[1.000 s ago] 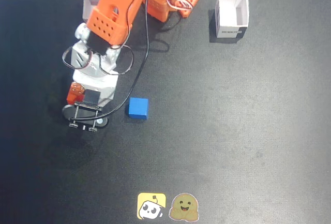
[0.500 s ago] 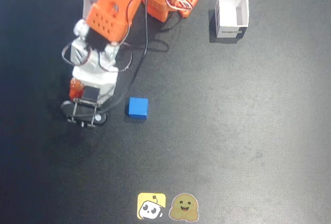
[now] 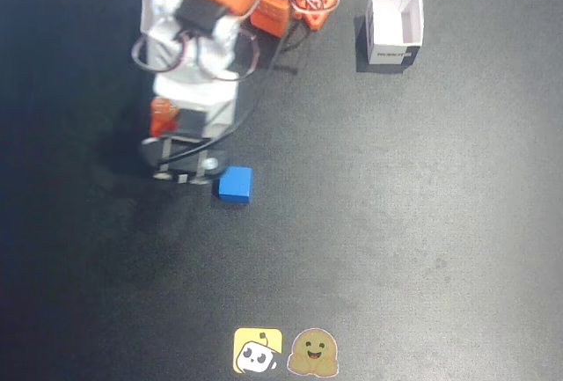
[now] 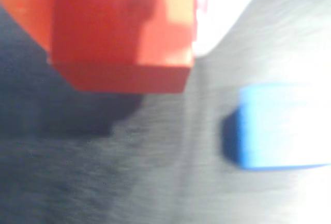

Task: Put the red cube in the right box and the blue cube in the left box.

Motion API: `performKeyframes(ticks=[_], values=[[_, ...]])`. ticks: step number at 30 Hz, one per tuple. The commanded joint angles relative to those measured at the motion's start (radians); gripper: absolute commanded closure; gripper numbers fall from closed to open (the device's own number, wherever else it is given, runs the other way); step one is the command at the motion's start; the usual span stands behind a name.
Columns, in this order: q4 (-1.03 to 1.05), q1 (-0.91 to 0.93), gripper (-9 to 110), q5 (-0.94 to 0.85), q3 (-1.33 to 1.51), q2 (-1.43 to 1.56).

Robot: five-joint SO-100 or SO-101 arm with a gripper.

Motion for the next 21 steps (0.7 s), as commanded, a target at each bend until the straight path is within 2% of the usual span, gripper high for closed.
performKeyframes(ticks=[1,8,21], values=[[0.023,-0.051,88,0.012,-0.025,0.058],[0.031,-0.078,88,0.02,-0.032,0.055],[0.195,0.051,88,0.055,-0.061,0.13]])
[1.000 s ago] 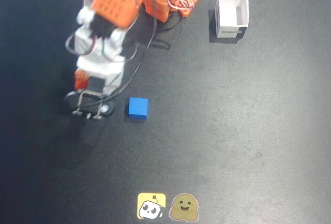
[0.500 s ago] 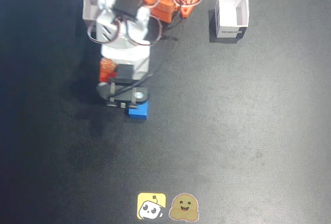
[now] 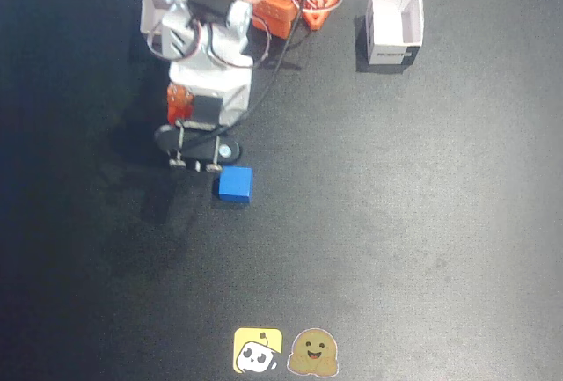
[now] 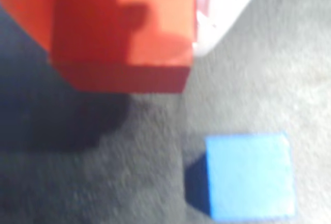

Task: Put the red cube in the right box and the blue cube in the left box.

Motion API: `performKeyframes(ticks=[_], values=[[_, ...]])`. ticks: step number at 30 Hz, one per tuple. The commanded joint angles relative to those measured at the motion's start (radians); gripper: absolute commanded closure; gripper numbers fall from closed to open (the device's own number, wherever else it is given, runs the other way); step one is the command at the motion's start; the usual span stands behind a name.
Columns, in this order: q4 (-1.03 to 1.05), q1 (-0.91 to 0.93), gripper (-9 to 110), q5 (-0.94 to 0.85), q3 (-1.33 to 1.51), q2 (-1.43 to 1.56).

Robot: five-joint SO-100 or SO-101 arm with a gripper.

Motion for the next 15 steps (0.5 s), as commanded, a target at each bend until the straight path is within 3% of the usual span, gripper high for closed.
performKeyframes(ticks=[1,15], values=[[0.046,0.061,88,0.011,-0.066,0.04],[0.209,0.334,88,0.005,-0.106,0.094]])
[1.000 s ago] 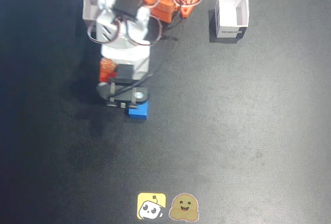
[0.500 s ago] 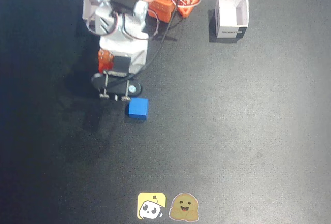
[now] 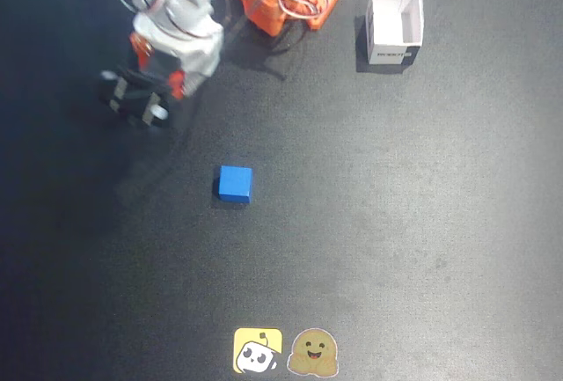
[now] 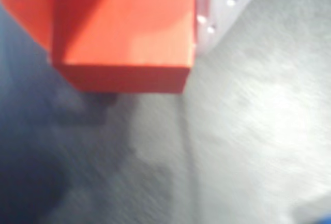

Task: Put the red cube in the right box and the blue cube in the left box.

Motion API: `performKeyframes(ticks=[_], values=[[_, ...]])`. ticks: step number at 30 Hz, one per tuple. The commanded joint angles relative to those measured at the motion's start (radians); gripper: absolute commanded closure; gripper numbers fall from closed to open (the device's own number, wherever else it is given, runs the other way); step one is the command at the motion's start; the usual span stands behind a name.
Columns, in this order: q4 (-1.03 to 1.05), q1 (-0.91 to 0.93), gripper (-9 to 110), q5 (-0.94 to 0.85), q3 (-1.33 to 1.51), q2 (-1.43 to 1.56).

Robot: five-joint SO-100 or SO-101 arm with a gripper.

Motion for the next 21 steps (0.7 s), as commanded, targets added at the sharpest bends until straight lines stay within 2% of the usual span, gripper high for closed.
performKeyframes(ticks=[1,21], values=[[0.028,0.049,88,-0.014,-0.06,0.051],[0.12,0.394,88,0.021,-0.069,0.064]])
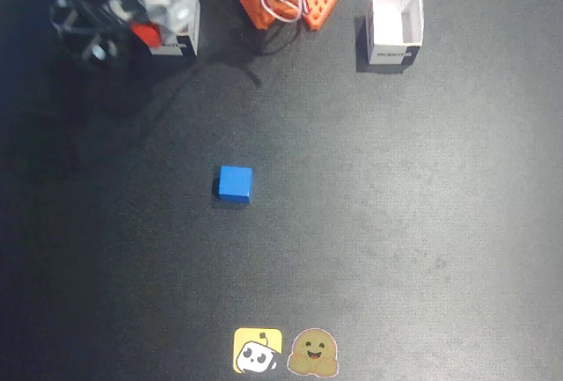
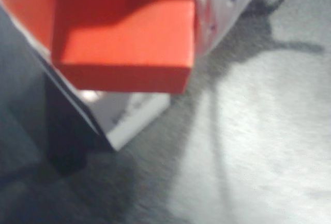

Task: Put the red cube in the right box and the blue cube in the left box.

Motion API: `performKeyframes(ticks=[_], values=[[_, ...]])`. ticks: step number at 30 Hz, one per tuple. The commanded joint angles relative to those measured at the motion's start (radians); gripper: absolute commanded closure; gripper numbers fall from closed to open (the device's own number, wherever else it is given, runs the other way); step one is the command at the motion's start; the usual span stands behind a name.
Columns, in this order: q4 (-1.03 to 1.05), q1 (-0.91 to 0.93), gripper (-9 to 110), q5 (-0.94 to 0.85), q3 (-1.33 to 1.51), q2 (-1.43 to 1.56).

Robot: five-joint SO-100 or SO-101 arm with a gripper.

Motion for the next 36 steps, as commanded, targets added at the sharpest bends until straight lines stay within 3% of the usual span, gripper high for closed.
performKeyframes(ticks=[1,19,36], values=[[0.002,0.063,88,0.017,-0.069,0.028],[0.072,0.115,88,0.238,-0.048,0.061],[0.052,0.193,87,0.304,-0.005,0.071]])
